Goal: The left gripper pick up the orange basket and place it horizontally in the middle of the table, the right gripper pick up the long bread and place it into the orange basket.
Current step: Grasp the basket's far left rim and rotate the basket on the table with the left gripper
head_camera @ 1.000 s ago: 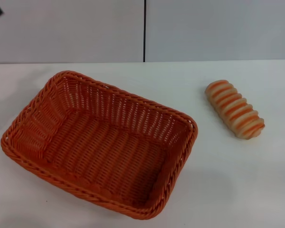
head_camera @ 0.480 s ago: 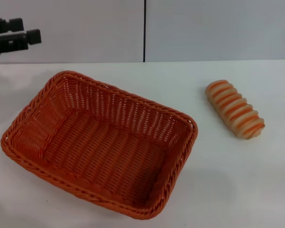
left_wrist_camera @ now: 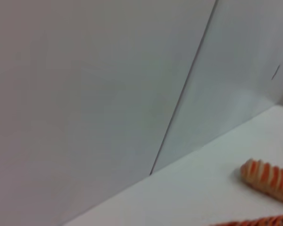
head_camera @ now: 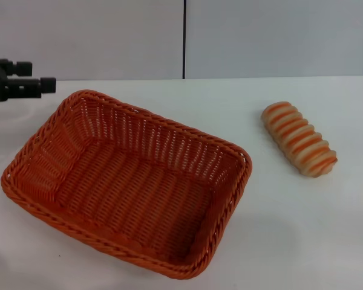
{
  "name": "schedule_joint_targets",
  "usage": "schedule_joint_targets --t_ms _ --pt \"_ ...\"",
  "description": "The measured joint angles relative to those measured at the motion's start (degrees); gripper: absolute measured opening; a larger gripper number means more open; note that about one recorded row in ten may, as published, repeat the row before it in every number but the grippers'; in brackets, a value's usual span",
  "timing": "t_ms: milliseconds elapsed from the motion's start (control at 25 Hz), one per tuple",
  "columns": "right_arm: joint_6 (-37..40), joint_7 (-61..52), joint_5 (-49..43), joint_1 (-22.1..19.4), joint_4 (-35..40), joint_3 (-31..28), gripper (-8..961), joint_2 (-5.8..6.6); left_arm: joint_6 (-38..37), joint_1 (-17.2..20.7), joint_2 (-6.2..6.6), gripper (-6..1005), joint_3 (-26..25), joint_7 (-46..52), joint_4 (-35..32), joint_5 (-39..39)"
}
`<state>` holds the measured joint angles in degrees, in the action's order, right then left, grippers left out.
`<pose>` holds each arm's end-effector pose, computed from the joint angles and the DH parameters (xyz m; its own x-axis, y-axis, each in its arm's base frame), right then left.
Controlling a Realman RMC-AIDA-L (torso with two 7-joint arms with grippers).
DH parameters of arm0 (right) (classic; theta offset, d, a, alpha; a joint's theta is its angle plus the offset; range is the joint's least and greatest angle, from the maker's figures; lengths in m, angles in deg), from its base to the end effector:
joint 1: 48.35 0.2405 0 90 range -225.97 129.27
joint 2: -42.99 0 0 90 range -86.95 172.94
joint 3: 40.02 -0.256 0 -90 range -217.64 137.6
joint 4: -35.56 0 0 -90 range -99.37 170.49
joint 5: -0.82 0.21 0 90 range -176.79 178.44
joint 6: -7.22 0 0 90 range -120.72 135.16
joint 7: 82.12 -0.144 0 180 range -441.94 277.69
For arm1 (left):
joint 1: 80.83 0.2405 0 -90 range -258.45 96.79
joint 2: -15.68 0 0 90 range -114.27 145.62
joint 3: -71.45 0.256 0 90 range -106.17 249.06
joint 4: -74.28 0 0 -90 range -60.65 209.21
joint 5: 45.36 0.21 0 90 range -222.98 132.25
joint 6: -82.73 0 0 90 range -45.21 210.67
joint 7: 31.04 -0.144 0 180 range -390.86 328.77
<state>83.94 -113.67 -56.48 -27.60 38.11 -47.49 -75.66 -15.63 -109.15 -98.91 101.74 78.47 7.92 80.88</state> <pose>0.4145 0.2701 0.0916 0.4158 0.3533 -0.8380 -0.8890 0.3523 -0.2926 -0.2698 0.3380 0.1271 0.7390 0.5283 0.4182 0.6629 -0.6810 -0.3111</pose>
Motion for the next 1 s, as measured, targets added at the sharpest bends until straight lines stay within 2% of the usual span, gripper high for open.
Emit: schedule_joint_targets --t_ms 240,400,480,560,640,1000 --pt "0.0 0.0 0.0 0.21 0.0 0.04 523 0.0 1.95 -0.65 -0.72 796 2.27 1.46 -0.09 5.14" --pt "0.0 0.0 0.0 0.19 0.0 0.03 525 0.0 1.95 -0.65 -0.72 796 2.27 1.46 -0.09 5.14" --pt "0.0 0.0 0.0 0.13 0.0 0.01 526 0.0 3.12 -1.26 -1.4 796 4.07 2.85 -0.46 10.28" --pt "0.0 0.0 0.0 0.06 0.0 0.0 527 0.0 3.12 -1.26 -1.4 796 4.07 2.85 -0.46 10.28" --pt "-0.01 0.0 0.0 0.0 0.0 0.0 528 0.0 3.52 -2.37 -2.25 795 4.34 2.92 -0.24 13.79" --pt "-0.11 0.0 0.0 -0.01 0.0 -0.01 532 0.01 3.97 -3.3 -3.1 795 4.99 2.98 0.35 16.5"
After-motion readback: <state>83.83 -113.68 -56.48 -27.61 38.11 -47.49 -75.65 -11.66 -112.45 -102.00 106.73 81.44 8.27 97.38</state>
